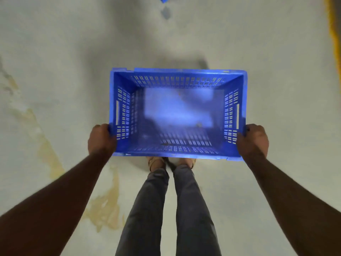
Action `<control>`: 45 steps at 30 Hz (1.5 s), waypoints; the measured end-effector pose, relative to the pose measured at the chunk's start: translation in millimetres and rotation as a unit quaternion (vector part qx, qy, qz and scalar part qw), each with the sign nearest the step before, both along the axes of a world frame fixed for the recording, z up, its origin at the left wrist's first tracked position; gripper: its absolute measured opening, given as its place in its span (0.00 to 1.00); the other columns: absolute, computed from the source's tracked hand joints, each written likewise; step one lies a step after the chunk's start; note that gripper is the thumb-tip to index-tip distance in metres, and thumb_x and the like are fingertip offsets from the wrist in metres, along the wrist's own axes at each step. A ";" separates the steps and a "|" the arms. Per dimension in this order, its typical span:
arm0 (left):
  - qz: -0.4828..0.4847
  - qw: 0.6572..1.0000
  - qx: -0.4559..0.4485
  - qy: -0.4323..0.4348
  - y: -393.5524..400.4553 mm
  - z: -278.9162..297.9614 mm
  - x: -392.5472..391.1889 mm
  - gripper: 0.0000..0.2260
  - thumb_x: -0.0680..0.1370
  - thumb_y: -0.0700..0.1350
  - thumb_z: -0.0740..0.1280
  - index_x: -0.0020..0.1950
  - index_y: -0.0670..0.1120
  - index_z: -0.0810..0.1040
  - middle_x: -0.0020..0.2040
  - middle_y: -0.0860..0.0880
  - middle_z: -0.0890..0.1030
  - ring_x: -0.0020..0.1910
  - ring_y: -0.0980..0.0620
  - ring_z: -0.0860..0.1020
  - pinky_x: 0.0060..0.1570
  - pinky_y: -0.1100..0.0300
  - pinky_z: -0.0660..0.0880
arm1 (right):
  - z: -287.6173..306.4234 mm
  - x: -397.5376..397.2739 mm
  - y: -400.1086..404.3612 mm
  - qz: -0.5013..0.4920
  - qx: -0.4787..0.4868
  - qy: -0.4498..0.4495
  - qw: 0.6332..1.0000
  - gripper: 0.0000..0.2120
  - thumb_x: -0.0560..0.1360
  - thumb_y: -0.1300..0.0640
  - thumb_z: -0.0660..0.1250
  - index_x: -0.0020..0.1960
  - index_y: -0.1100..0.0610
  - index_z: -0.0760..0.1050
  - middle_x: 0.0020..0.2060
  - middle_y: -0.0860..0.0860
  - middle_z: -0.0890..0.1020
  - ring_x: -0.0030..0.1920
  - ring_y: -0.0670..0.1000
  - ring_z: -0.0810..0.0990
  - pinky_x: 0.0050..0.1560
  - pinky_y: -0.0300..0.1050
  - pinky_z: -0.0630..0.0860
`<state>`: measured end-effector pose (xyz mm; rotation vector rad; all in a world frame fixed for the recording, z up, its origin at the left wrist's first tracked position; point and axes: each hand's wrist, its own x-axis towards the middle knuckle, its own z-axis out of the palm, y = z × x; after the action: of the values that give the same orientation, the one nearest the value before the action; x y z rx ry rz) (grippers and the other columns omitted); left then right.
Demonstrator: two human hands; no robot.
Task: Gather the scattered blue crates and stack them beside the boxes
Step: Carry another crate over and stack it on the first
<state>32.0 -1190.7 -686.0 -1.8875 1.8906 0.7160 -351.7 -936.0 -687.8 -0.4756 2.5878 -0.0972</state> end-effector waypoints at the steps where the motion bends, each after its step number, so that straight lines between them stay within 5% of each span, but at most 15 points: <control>1: 0.012 1.000 -0.017 0.013 13.1 26.8 7.8 0.10 0.73 0.43 0.67 0.51 0.42 0.80 0.47 0.38 0.78 0.47 0.33 0.79 0.47 0.46 0.75 | 27.8 5.6 3.6 -0.001 -0.033 0.012 0.999 0.09 0.73 0.61 0.70 0.52 0.62 0.79 0.49 0.61 0.78 0.47 0.65 0.78 0.47 0.52 0.74; 4: 0.038 0.996 -0.068 0.050 48.0 107.6 30.4 0.18 0.70 0.47 0.63 0.57 0.43 0.82 0.48 0.39 0.80 0.48 0.35 0.80 0.49 0.46 0.74 | 114.2 21.3 12.8 -0.006 -0.108 0.067 0.992 0.09 0.72 0.65 0.71 0.52 0.62 0.81 0.43 0.61 0.78 0.44 0.64 0.78 0.45 0.50 0.72; 7: 0.122 0.979 -0.108 0.125 79.1 181.6 52.4 0.16 0.74 0.41 0.70 0.62 0.40 0.81 0.53 0.39 0.82 0.52 0.37 0.81 0.55 0.44 0.74 | 196.7 33.8 12.9 -0.024 -0.178 0.100 0.979 0.12 0.71 0.66 0.71 0.55 0.61 0.83 0.42 0.59 0.79 0.44 0.62 0.79 0.47 0.49 0.73; 15: 0.199 0.939 -0.202 0.196 153.5 348.0 122.8 0.16 0.77 0.36 0.70 0.65 0.38 0.78 0.56 0.41 0.80 0.56 0.43 0.77 0.55 0.52 0.71 | 369.7 86.5 3.7 -0.062 -0.329 0.010 0.942 0.21 0.71 0.53 0.66 0.61 0.61 0.83 0.49 0.58 0.81 0.51 0.57 0.80 0.57 0.40 0.71; 20: 0.257 0.902 -0.304 0.168 242.3 411.4 175.5 0.18 0.74 0.31 0.68 0.63 0.41 0.79 0.53 0.43 0.81 0.55 0.41 0.76 0.55 0.51 0.71 | 436.4 113.4 0.5 0.049 -0.398 -0.043 0.915 0.16 0.73 0.62 0.72 0.61 0.59 0.83 0.48 0.57 0.82 0.47 0.54 0.79 0.52 0.39 0.70; 25: 0.370 0.830 -0.389 0.149 368.3 463.9 202.1 0.18 0.74 0.30 0.69 0.63 0.39 0.79 0.52 0.40 0.80 0.54 0.39 0.76 0.55 0.51 0.70 | 487.9 158.4 9.0 0.175 -0.458 -0.097 0.866 0.16 0.72 0.69 0.73 0.59 0.65 0.82 0.48 0.59 0.80 0.42 0.39 0.74 0.47 0.19 0.64; 28: 0.458 0.774 -0.418 0.129 451.9 481.5 219.2 0.18 0.73 0.30 0.69 0.63 0.39 0.80 0.52 0.40 0.80 0.54 0.40 0.77 0.54 0.55 0.69 | 508.6 199.1 23.3 0.232 -0.473 -0.146 0.837 0.16 0.72 0.69 0.72 0.60 0.65 0.82 0.46 0.54 0.77 0.42 0.29 0.74 0.47 0.19 0.64; 31: 0.525 0.714 -0.451 0.103 537.7 493.6 234.6 0.18 0.73 0.31 0.69 0.62 0.41 0.81 0.52 0.42 0.80 0.53 0.43 0.77 0.53 0.59 0.68 | 521.6 249.1 46.4 0.291 -0.471 -0.168 0.816 0.16 0.72 0.68 0.73 0.60 0.64 0.82 0.48 0.52 0.76 0.43 0.34 0.76 0.48 0.18 0.64; 36: 0.614 0.614 -0.492 0.068 669.5 497.5 261.4 0.17 0.73 0.29 0.69 0.62 0.38 0.80 0.51 0.40 0.79 0.52 0.40 0.77 0.51 0.60 0.67 | 532.7 344.7 101.8 0.403 -0.449 -0.207 0.770 0.18 0.69 0.60 0.72 0.59 0.60 0.83 0.47 0.50 0.77 0.48 0.57 0.81 0.58 0.47 0.76; 39: 0.672 0.558 -0.484 0.053 756.2 486.9 284.7 0.17 0.74 0.31 0.69 0.62 0.39 0.80 0.52 0.41 0.79 0.52 0.40 0.78 0.54 0.56 0.69 | 537.3 412.6 152.3 0.445 -0.433 -0.243 0.745 0.18 0.69 0.58 0.71 0.58 0.59 0.84 0.47 0.50 0.77 0.48 0.54 0.80 0.56 0.41 0.72; 45: 0.738 0.478 -0.476 0.002 947.4 482.4 348.5 0.17 0.74 0.33 0.69 0.63 0.41 0.80 0.55 0.40 0.79 0.55 0.42 0.77 0.56 0.53 0.70 | 519.7 555.6 291.8 0.502 -0.375 -0.282 0.727 0.14 0.68 0.58 0.74 0.54 0.54 0.85 0.47 0.53 0.81 0.46 0.48 0.80 0.56 0.46 0.77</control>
<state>380.5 -243.3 -203.7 -3.9910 -0.2297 -0.2615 204.0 -644.2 -168.1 -1.7403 1.3112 -0.7710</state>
